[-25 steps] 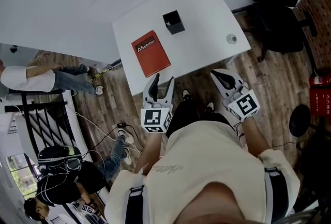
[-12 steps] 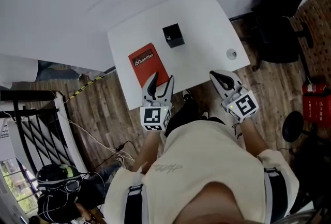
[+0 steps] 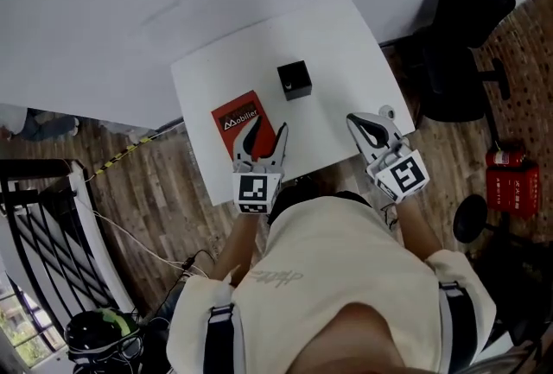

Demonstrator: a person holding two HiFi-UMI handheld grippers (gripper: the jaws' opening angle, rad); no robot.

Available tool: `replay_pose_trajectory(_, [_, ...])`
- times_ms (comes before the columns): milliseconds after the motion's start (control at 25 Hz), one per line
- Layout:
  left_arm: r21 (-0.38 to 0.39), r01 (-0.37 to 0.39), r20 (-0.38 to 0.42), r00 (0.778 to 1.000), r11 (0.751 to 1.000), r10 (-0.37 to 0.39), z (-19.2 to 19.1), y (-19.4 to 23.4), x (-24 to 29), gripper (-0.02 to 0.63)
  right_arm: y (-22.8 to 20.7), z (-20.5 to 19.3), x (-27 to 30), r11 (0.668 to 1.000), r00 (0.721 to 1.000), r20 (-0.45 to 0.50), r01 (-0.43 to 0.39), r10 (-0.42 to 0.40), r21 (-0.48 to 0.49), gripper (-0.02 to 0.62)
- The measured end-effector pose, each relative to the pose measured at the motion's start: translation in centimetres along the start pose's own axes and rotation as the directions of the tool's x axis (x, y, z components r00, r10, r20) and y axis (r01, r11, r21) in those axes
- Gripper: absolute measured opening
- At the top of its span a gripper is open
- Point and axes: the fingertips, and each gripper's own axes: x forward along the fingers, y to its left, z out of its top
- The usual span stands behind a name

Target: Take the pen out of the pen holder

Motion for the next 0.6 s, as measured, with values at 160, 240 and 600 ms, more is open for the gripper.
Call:
replay_pose_trajectory(160, [-0.007, 0.017, 0.0, 1.0, 1.0, -0.017, -0.1, 1.5, 1.4, 0.233, -0.4, 0.3, 1.9, 1.0, 1.0, -0.015, 0.002, -0.002, -0.008, 0.008])
replay_pose_trajectory(240, [-0.004, 0.024, -0.006, 1.0, 1.0, -0.024, -0.5, 1.8, 1.9, 0.233, -0.4, 0.0, 2.6, 1.0, 1.0, -0.03, -0.003, 0.002, -0.005, 0.008])
replay_pose_trajectory(600, [-0.025, 0.022, -0.084, 0.996, 0.999, -0.024, -2.5, 1.5, 3.9, 0.233, -1.6, -0.6, 4.3, 0.998, 0.998, -0.039, -0.055, 0.056, 0.011, 0.008])
